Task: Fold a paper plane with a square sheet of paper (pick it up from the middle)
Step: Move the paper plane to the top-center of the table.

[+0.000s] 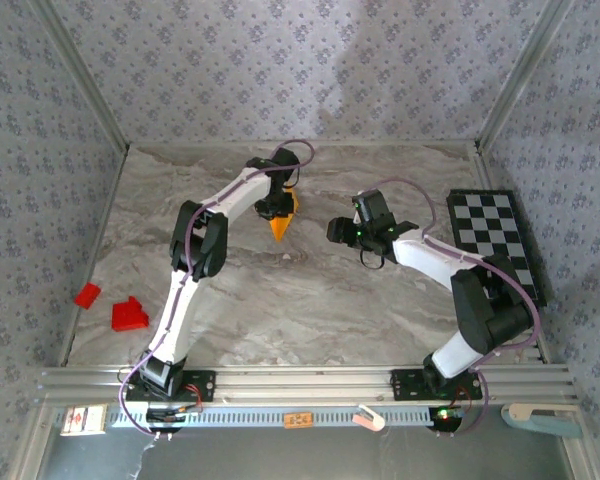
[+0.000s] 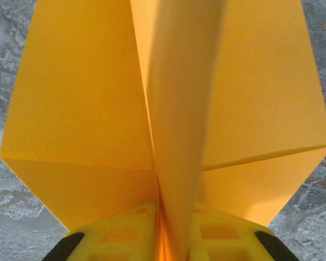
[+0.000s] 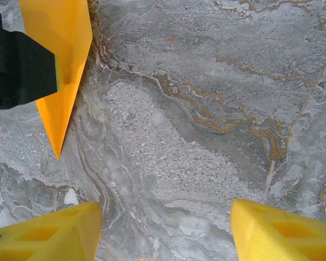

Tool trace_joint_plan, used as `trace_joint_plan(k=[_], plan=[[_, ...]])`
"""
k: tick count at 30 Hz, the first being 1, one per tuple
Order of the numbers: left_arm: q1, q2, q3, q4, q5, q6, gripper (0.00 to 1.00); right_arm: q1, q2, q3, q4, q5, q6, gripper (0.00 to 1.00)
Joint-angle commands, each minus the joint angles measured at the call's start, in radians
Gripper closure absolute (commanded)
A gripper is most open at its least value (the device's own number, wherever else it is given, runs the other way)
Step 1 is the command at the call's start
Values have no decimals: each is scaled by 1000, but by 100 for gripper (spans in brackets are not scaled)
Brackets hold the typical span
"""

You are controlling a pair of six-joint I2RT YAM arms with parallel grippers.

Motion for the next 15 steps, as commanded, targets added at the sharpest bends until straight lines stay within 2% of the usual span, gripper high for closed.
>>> trace_joint_plan(k=[1,5,15], plan=[[-1,36,31,-34,-1,-15,84,2,11,29,-32,-1,-5,35],[0,44,37,-30,-6,-19,83,1,9,30,-34,-2,-5,35],[0,88,71,-32,-18,-9,75,0,10,29,-35,2,-6,35]])
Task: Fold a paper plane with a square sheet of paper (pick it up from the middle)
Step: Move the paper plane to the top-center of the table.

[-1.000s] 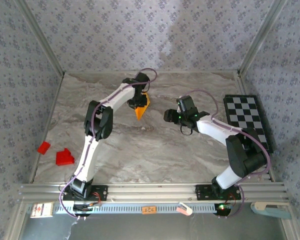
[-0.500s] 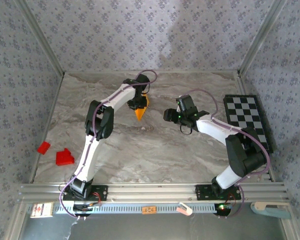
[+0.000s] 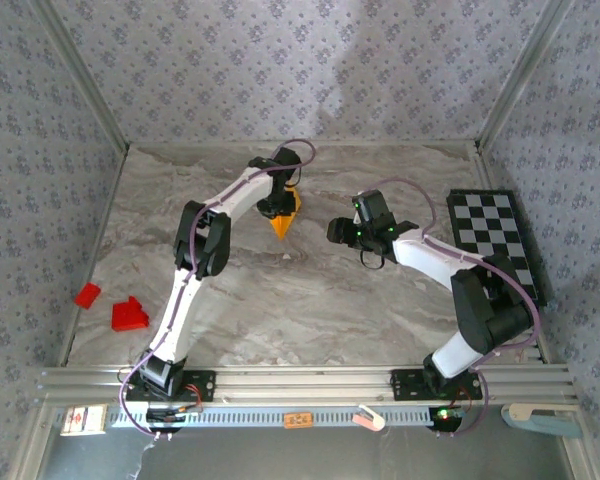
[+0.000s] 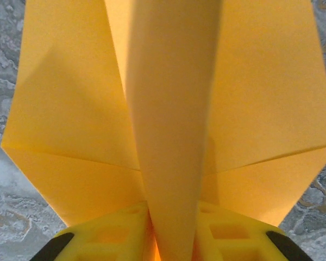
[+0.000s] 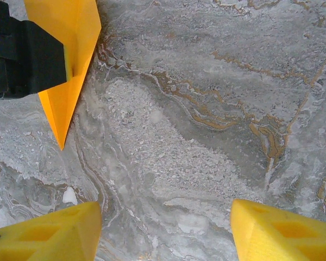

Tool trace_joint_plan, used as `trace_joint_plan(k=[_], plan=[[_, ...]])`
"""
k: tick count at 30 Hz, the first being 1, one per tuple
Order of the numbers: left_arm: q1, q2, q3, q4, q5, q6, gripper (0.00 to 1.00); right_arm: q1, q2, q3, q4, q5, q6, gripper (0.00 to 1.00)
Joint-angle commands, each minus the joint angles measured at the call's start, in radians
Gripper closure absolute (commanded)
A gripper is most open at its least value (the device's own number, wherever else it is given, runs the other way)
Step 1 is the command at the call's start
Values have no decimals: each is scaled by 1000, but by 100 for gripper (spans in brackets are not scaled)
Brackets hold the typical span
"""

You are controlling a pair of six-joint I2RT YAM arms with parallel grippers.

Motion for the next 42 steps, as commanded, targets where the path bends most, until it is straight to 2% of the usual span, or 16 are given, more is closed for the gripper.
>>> trace_joint_plan(k=[1,11,20,42], plan=[[0,43,13,-29,-18,4,74,-1,10,29,-26,2,-6,35],[0,79,45,-35,-24,7,64,0,13,28,-24,3,-4,35],[0,76,97,-71,-13,9,61,0,14,29,-27,6,-3,34],[-5,-155,118,-107,-40,-13,45,-5,-20,62,-56,35,-30,33]])
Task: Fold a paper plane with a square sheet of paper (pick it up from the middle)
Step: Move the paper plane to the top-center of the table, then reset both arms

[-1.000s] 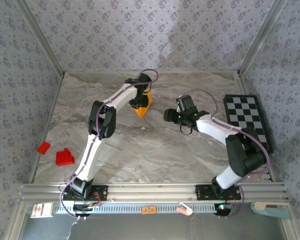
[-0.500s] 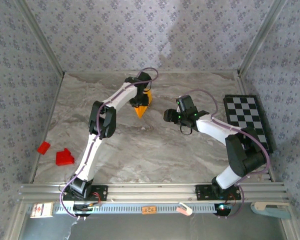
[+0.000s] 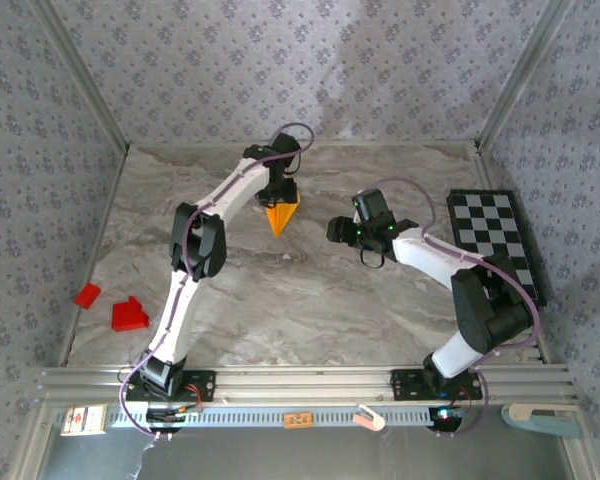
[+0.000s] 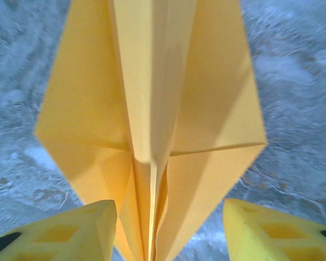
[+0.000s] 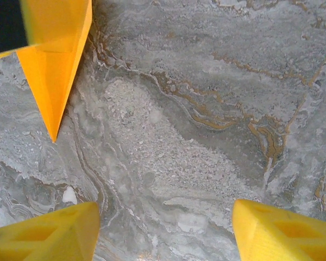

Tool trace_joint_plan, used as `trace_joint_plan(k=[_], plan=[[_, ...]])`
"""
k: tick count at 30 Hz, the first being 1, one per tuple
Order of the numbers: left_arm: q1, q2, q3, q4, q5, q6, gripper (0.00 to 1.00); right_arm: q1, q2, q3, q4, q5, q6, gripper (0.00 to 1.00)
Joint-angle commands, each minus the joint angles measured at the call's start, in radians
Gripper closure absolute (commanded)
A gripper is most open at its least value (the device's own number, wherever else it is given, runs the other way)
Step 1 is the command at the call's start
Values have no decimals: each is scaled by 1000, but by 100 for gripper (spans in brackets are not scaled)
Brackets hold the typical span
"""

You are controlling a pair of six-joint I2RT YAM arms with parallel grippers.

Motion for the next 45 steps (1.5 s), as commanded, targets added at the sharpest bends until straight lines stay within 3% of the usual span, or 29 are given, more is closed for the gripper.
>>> trace_joint_plan(k=[1,5,9,13,15,20,25,29,35,39,45], plan=[[-4,-113,15,-33,-34,-7,43,-6,-30,48,-39,36,-33,32],[-2,-228,-61,5,-84,-2,37,-23,-74,74,-65,69,-65,31],[10,-425,-258,126,-172,-7,27,-50,-140,93,-89,133,-135,25],[32,-670,-567,360,-285,43,6,-76,-228,90,-112,246,-191,11],[47,-785,-717,478,-314,101,1,-86,-269,79,-116,325,-218,0],[96,-1000,-1014,665,-446,185,0,-121,-358,13,-78,483,-272,0],[275,-1150,-1332,879,-440,162,0,-195,-371,-97,-1,590,-244,0],[388,-1187,-1490,983,-482,179,0,-252,-357,-150,6,637,-220,0],[511,-1156,-1561,979,-514,172,0,-398,-326,-200,-31,604,-156,0],[563,-1134,-1608,1073,-405,191,0,-444,-333,-319,124,618,-196,0],[569,-1103,-1733,1343,-237,330,0,-445,-325,-460,411,603,-344,0]])
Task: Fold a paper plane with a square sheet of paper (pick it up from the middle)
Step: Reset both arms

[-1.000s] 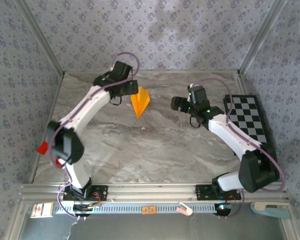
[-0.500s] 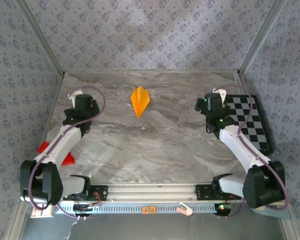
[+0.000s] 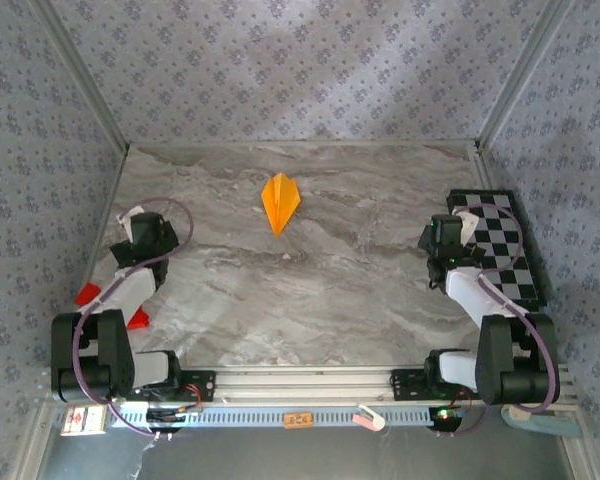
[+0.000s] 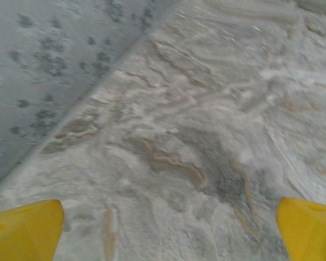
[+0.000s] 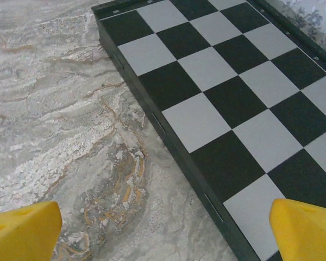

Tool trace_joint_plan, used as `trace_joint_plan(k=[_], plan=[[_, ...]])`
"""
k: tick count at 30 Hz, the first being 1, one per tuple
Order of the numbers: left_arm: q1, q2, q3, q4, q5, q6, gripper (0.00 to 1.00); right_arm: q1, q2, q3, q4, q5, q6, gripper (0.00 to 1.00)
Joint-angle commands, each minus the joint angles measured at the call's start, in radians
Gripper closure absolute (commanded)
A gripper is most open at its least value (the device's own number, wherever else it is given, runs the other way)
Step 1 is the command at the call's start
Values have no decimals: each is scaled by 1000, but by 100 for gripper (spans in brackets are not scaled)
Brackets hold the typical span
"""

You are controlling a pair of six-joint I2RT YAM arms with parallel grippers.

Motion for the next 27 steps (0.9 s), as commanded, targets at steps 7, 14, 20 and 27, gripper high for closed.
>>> trace_joint_plan(k=[7,14,20,27], plan=[[3,51,-162,483,303,159,0,-3,36,-156,536,-257,-281,0],[10,114,-226,689,441,202,0,-13,172,-200,760,-365,-345,0],[10,238,-227,803,471,208,0,-36,274,-216,876,-405,-330,0],[10,256,-157,682,428,193,0,-39,277,-157,772,-369,-316,0]])
